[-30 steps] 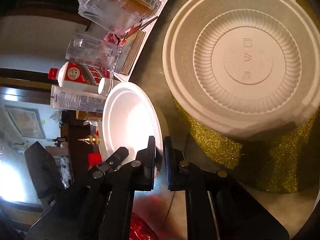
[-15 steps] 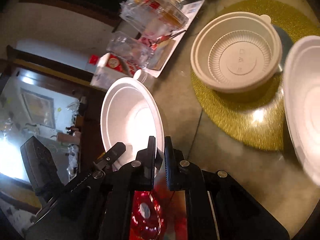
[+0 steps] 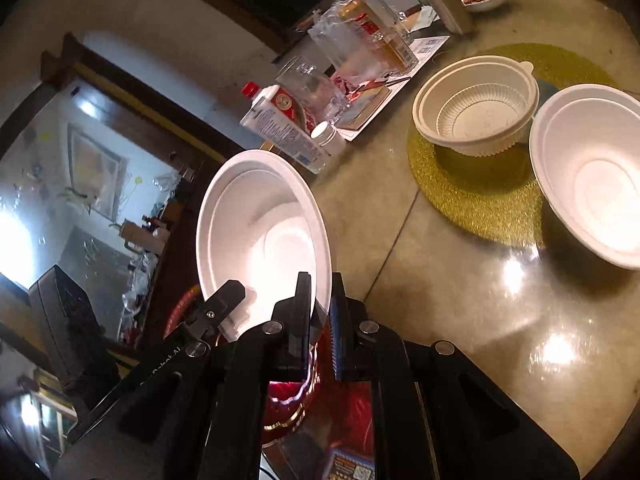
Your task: Organize plates and bowls
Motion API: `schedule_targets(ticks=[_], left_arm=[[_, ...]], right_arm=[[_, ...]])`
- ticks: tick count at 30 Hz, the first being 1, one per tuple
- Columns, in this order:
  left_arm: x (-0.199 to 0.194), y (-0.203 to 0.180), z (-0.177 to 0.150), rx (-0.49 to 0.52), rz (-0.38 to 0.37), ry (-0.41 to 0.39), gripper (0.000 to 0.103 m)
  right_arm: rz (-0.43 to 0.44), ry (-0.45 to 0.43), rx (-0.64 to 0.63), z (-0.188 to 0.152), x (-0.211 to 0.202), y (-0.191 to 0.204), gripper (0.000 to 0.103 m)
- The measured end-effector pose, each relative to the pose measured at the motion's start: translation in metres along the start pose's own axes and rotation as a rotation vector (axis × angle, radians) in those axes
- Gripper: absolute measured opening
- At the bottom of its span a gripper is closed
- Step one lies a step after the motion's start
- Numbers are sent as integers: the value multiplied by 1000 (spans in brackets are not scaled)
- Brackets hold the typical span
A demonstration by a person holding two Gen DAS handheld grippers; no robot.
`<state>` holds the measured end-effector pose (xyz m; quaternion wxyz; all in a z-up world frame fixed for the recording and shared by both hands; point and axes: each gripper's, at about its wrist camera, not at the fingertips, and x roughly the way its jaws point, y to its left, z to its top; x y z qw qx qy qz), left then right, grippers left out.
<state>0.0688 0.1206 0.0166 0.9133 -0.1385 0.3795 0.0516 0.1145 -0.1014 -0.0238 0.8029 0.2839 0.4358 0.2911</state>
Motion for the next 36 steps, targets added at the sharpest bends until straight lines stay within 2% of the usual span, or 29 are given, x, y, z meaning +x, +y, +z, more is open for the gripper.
schedule_targets(ticks=[17, 28, 36], left_arm=[[-35, 43, -40, -90, -8, -46, 12], [-59, 70, -48, -135, 22, -97, 12], [-50, 82, -57, -151, 54, -65, 12]], right_arm=[[18, 37, -88, -42, 7, 29, 8], [45, 75, -163, -56, 18, 60, 8], [45, 131, -170, -66, 36, 61, 8]])
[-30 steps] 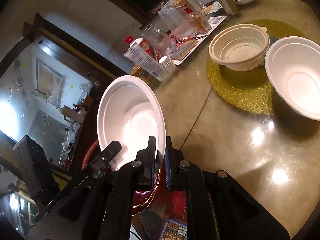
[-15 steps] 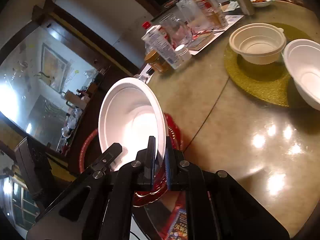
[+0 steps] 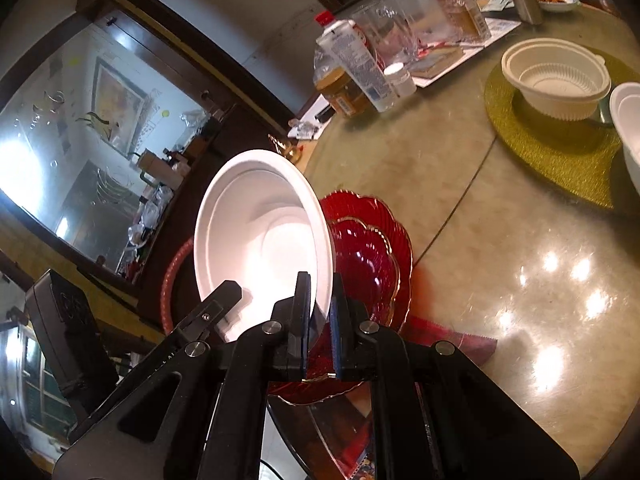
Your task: Organize plates and bowls
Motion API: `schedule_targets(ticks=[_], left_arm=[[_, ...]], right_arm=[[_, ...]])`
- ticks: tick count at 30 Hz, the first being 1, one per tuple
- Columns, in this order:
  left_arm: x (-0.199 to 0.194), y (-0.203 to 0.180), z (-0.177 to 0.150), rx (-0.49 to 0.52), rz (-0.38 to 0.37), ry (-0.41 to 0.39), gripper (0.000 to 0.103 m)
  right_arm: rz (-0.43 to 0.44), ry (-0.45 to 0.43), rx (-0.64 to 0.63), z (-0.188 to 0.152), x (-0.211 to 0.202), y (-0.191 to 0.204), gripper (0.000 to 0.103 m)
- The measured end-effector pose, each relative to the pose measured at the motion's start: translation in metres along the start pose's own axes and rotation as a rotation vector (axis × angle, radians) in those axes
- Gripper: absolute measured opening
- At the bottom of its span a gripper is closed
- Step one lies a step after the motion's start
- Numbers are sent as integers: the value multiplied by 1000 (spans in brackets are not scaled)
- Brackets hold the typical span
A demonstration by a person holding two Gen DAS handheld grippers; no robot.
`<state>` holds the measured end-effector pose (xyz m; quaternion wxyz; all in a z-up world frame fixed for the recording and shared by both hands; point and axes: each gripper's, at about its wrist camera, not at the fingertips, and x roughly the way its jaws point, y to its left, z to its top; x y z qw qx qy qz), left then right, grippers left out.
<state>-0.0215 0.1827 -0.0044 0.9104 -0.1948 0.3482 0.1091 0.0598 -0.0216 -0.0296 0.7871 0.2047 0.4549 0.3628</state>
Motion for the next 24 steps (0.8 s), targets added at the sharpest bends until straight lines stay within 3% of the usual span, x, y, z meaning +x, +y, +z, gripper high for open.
schedule_targets(ticks=[24], left_arm=[[21, 7, -11, 2, 65, 60, 12]], right_arm=[[-29, 93, 16, -6, 33, -14, 8]])
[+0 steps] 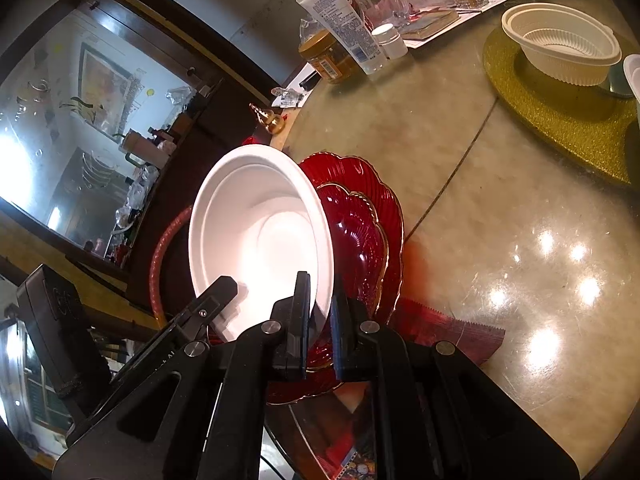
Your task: Organize plates and bowls
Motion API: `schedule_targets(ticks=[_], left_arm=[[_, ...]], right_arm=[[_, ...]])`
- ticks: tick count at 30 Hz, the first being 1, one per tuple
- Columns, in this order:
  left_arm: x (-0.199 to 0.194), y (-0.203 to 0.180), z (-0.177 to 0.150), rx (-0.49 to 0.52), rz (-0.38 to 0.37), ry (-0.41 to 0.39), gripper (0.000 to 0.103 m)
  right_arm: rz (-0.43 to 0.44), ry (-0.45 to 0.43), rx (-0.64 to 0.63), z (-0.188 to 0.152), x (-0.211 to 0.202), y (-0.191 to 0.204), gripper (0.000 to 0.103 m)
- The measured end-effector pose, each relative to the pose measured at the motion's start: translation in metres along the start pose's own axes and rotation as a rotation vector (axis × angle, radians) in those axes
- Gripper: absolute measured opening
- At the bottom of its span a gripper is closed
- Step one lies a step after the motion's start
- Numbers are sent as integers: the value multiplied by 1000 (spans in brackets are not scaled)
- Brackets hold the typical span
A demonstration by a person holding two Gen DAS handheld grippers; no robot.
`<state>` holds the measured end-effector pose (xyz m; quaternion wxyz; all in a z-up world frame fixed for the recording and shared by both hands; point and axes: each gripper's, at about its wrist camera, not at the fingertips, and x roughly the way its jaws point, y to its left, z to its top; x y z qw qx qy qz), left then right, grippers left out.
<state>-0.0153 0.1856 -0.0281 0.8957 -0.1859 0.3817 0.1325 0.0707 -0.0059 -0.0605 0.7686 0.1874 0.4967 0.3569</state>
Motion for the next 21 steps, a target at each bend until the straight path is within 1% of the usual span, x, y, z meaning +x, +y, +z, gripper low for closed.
schedule_targets(ticks=[21], left_arm=[[2, 1, -3, 9, 31, 8, 13]], right_arm=[[9, 15, -1, -4, 5, -1, 8]])
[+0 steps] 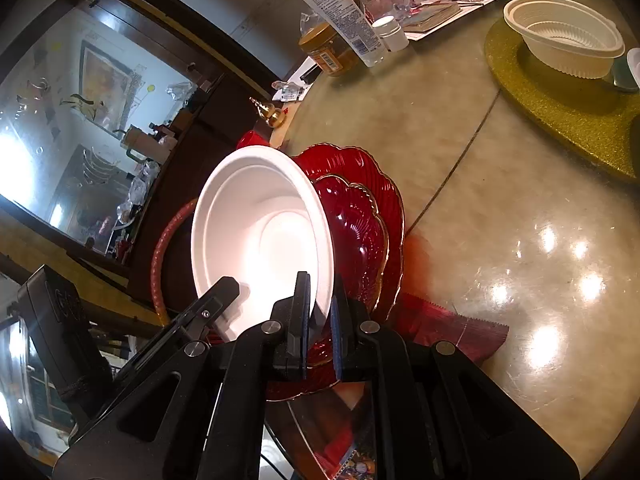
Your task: Organize plates and bowls
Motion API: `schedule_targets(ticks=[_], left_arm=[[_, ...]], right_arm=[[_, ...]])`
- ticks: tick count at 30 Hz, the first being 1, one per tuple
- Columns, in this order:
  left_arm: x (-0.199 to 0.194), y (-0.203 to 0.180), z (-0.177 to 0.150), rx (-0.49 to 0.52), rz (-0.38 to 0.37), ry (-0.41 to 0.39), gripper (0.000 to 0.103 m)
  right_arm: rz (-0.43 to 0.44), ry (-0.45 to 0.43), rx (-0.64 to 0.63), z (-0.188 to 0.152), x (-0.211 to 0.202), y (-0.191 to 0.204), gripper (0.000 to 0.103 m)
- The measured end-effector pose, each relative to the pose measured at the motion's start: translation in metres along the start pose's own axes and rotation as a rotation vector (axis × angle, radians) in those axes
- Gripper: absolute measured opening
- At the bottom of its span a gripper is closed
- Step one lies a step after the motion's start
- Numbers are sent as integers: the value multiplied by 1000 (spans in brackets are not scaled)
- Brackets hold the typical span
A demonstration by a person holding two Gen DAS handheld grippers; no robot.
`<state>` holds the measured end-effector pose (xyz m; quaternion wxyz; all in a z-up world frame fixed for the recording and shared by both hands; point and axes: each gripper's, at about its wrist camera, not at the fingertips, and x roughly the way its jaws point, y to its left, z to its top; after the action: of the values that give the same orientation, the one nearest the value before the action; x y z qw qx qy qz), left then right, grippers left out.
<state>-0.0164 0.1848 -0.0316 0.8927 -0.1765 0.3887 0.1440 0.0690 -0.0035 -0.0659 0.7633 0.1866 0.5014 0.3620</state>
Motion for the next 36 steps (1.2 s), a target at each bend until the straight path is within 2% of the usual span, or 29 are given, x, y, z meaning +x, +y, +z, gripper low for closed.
schedule_targets(ticks=[29, 36], left_arm=[[0, 2, -2, 1, 32, 3, 14], [1, 4, -3, -13, 35, 14, 15]], right_arm=[[9, 18, -8, 1, 5, 3, 8], [-3, 42, -10, 1, 8, 4, 11]])
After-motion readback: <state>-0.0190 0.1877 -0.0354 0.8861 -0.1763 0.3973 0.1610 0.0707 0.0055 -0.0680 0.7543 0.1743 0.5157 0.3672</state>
